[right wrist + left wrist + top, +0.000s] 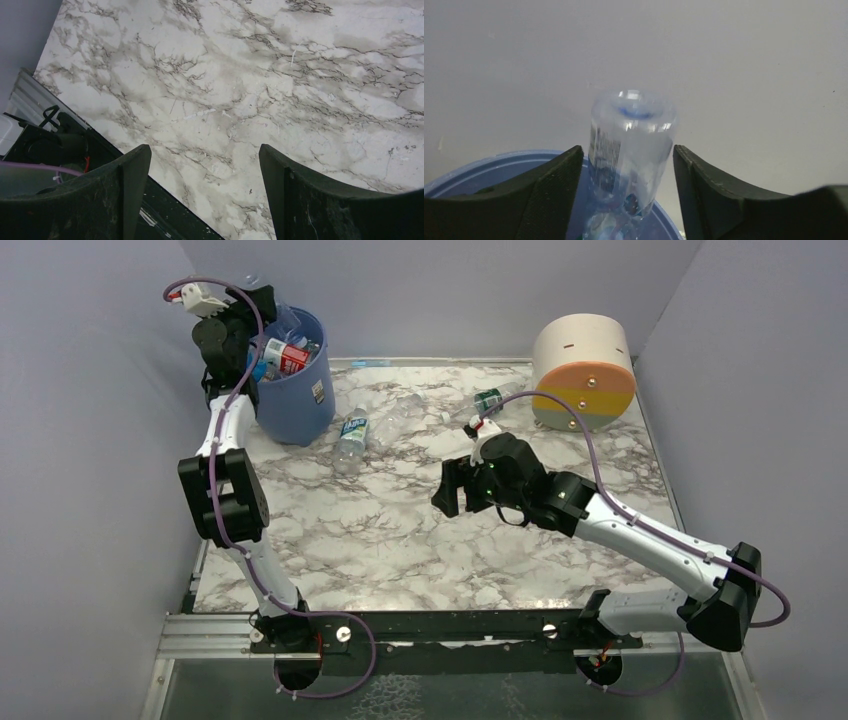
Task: Put the plastic bottles in the bin
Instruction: Place the plastic bottle in the trash bin.
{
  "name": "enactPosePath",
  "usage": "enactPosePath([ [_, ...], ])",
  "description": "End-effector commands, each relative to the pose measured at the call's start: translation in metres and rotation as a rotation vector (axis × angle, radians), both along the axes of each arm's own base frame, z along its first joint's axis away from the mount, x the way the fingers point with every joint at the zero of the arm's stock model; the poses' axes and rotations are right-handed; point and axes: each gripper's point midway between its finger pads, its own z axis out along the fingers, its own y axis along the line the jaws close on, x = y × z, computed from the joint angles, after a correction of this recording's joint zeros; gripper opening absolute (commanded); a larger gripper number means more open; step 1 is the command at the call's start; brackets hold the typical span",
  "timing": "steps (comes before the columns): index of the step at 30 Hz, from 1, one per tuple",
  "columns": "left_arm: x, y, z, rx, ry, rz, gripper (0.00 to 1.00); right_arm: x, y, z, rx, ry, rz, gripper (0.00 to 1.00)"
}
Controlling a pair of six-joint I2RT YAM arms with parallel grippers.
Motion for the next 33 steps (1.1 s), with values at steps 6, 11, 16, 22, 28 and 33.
enactPosePath([
  [6,0.007,0.000,-0.006,0.023,0.003,-0.003,0.91,0.002,0.006,0.009,0.007,-0.013,0.008,0.83],
  [11,-0.002,0.001,0.000,0.021,0.004,0.014,0.91,0.002,0.007,0.009,0.010,-0.011,0.011,0.83],
  [16,-0.021,-0.001,0.013,0.015,0.012,0.018,0.91,0.002,0.005,0.010,0.010,-0.013,0.006,0.83],
  [22,-0.055,-0.011,0.034,0.003,0.060,0.005,0.91,0.002,0.003,0.013,0.010,-0.024,0.003,0.83],
  [28,-0.100,-0.025,0.055,0.026,0.129,-0.012,0.91,0.006,0.005,0.013,0.008,-0.005,-0.020,0.84],
  [33,-0.129,-0.043,0.041,0.026,0.207,-0.075,0.92,0.012,0.008,0.013,0.009,0.003,-0.042,0.85],
])
